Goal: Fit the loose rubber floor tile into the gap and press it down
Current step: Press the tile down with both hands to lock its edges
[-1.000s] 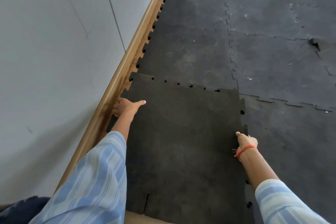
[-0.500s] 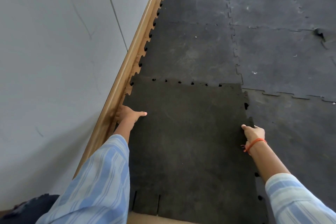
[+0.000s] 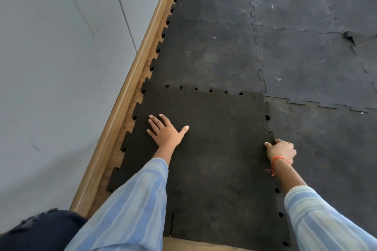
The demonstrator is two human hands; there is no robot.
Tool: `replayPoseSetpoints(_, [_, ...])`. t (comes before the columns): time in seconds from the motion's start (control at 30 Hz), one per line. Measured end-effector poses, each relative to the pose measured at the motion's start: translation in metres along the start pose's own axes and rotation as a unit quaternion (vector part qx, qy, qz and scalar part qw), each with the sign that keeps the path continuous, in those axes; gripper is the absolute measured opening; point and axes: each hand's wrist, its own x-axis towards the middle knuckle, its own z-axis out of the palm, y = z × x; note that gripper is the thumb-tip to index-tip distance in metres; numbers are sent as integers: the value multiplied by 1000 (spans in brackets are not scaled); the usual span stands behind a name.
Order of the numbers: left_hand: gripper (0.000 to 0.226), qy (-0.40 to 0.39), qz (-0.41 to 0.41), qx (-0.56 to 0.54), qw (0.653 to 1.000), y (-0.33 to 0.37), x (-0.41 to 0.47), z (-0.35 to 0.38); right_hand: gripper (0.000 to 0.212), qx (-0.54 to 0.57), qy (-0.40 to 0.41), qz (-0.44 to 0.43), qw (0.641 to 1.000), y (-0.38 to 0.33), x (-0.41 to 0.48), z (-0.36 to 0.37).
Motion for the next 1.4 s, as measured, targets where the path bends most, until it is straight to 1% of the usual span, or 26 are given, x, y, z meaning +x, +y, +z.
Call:
replayPoseSetpoints(0.07, [108,4,63,45,997,5,-5,12,57,-73,11,-104,992,7,-9,13])
replayPoseSetpoints(0.1, [106,4,93,63,994,8,-7,17,65,-107,4,-144,984,10,-14,21])
replayPoseSetpoints(0.17, [105,-1,141,95,985,16,-7,23,73,-147,-18,-168,975,13,-21,33])
replayPoseSetpoints(0.3, [109,-13,195,139,971,30,1,22,77,-176,-43,-176,967,16,-18,36])
replayPoseSetpoints(0.4, [111,-51,193,154,968,40,6,15,78,-207,-78,-189,957,22,-11,33])
replayPoseSetpoints(0.5, [116,-78,191,159,966,49,9,6,80,-215,-94,-180,955,19,-11,28])
replayPoseSetpoints(0.6, [125,-99,195,161,963,56,16,-3,82,-219,-81,-183,955,10,-11,26])
replayPoseSetpoints(0.67, [132,-115,195,165,960,61,24,-7,81,-229,-68,-212,948,0,0,22])
replayPoseSetpoints(0.73, [136,-129,194,163,959,63,31,-8,77,-229,-72,-241,941,-11,19,16])
replayPoseSetpoints(0.87, [138,-117,216,160,956,59,34,-1,76,-233,-115,-255,931,-23,51,7])
replayPoseSetpoints(0.93, [139,-110,220,157,956,56,36,1,77,-237,-119,-258,929,-21,57,9])
replayPoseSetpoints(1.07, [138,-113,216,154,958,60,35,1,77,-265,-130,-237,926,-25,59,9])
replayPoseSetpoints(1.17, [138,-107,216,144,960,60,31,-2,76,-291,-139,-222,920,-41,60,5])
replayPoseSetpoints(1.23, [138,-110,215,143,960,60,30,-3,71,-284,-130,-248,917,-54,62,4])
replayPoseSetpoints(1.3, [138,-113,210,139,961,62,30,-4,68,-263,-137,-298,907,-70,67,4])
replayPoseSetpoints(1.4, [138,-120,207,139,961,64,32,-6,72,-247,-157,-318,902,-86,74,6])
